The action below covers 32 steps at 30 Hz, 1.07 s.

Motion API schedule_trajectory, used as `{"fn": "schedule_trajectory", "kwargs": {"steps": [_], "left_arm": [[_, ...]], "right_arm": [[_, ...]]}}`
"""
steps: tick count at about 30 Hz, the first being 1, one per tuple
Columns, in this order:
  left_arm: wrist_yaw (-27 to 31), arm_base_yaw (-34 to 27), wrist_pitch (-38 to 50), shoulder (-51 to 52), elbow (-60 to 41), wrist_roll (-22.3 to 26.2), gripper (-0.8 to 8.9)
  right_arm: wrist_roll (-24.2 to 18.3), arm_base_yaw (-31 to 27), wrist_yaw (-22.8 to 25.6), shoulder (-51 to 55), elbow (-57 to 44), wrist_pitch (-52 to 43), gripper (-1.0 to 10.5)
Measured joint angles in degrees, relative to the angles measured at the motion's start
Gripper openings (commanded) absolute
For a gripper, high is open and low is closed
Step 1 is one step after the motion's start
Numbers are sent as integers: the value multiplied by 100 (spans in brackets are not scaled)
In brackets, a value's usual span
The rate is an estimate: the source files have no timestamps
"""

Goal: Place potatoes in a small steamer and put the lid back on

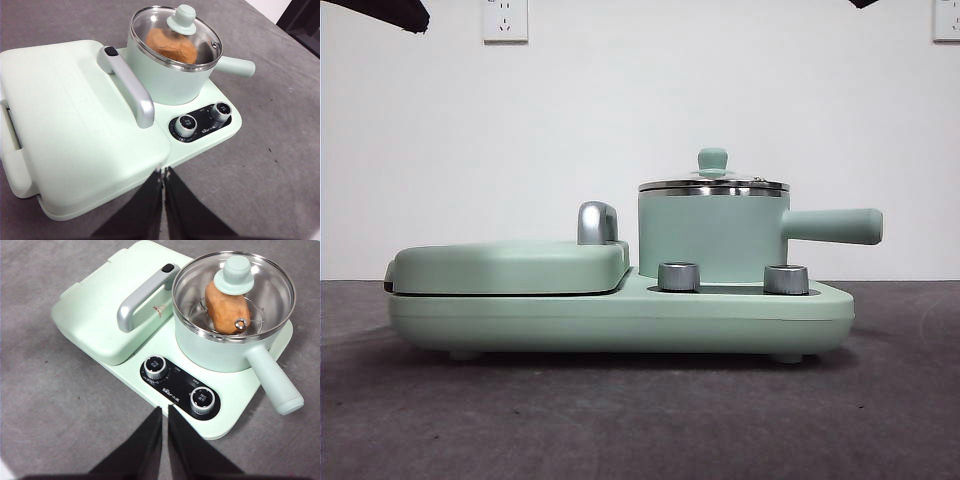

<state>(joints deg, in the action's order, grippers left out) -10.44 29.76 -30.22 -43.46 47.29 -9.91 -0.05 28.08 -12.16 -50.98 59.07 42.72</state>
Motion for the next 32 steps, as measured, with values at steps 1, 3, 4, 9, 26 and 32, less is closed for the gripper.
{"fn": "schedule_trajectory", "kwargs": {"steps": [1, 3, 4, 9, 26, 32], "left_arm": [[0, 0, 0, 0, 0, 0, 6], [0, 0, 0, 0, 0, 0, 6], [0, 0, 0, 0, 0, 2, 6], [81, -85, -61, 219, -92, 378, 6], [1362, -2822, 2426, 4179, -4465, 581, 6], [1370, -2935, 2371, 4325, -4542, 448, 6]], "right_arm": [[0, 0, 11, 0, 0, 2, 16], [0, 0, 15, 0, 0, 0, 16], [0, 0, 15, 0, 0, -2, 16], [0, 0, 15, 0, 0, -4, 16], [0, 0, 17, 0, 0, -9, 16], [0, 0, 17, 0, 0, -11, 16]]}}
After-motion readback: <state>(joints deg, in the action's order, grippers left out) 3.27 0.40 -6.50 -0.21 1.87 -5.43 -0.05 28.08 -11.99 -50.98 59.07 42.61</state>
